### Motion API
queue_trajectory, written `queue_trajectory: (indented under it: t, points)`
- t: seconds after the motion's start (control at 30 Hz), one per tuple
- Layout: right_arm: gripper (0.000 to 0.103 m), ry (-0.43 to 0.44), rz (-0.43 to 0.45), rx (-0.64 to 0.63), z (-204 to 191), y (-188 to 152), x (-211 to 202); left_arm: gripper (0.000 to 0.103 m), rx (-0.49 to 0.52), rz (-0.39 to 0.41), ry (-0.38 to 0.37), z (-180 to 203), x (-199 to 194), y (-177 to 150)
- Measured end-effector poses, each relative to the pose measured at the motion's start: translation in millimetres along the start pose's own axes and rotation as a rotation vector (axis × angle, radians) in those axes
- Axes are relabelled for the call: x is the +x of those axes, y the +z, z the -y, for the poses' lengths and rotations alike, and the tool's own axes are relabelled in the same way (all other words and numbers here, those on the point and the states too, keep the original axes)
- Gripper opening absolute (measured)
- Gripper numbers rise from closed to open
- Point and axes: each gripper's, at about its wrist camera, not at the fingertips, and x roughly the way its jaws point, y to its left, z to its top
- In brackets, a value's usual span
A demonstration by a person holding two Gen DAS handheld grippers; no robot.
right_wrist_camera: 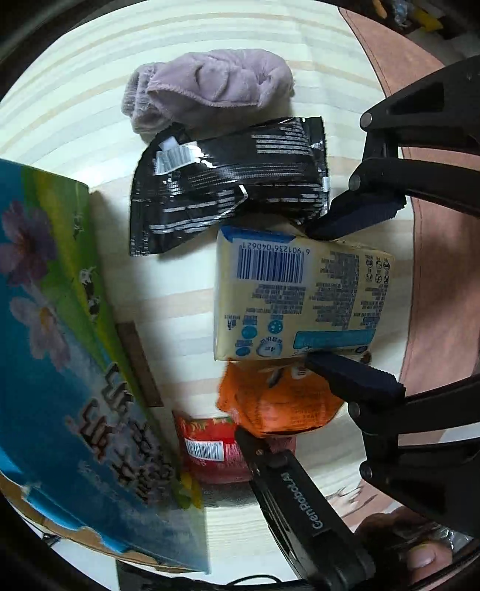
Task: Organize soft objects
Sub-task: 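Grasp the red snack bag with left tool while right tool grasps the milk carton, then place the red bag and milk carton into the box, opening both tools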
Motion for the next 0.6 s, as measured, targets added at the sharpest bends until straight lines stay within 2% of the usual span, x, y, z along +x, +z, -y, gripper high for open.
queue_trajectory:
  t: [0.1,0.23,0.33,0.47,0.53,0.57,0.6]
  points:
    - [0.064,0.000,-0.045,-0.025,-1.2,-15.7,8.9,0.045,-0.018,-0.018,0.004,-12.6,4.5,-24.2]
    - [0.064,-0.002,-0.106,-0.052,6.2,-52.5,17.6,0.045,-0.024,-0.065,-0.003,-25.0,13.6,-77.4]
    - [0.064,-0.016,-0.141,-0.060,9.3,-77.7,22.2,0.045,-0.035,-0.089,-0.016,-31.6,19.8,-103.6]
    - [0.067,-0.029,-0.134,-0.052,6.9,-93.1,24.2,0.051,-0.045,-0.103,-0.019,-34.7,31.8,-110.4]
    - [0.070,-0.040,-0.134,-0.047,2.4,-93.2,27.1,0.053,-0.036,-0.120,-0.005,-33.9,44.8,-109.9]
    - [0.071,-0.050,-0.137,-0.048,-0.7,-91.3,28.1,0.057,-0.033,-0.119,0.005,-36.0,48.1,-106.1]
    - [0.072,-0.069,-0.142,-0.055,-4.2,-88.8,30.5,0.057,-0.038,-0.102,0.000,-35.9,47.1,-104.7]
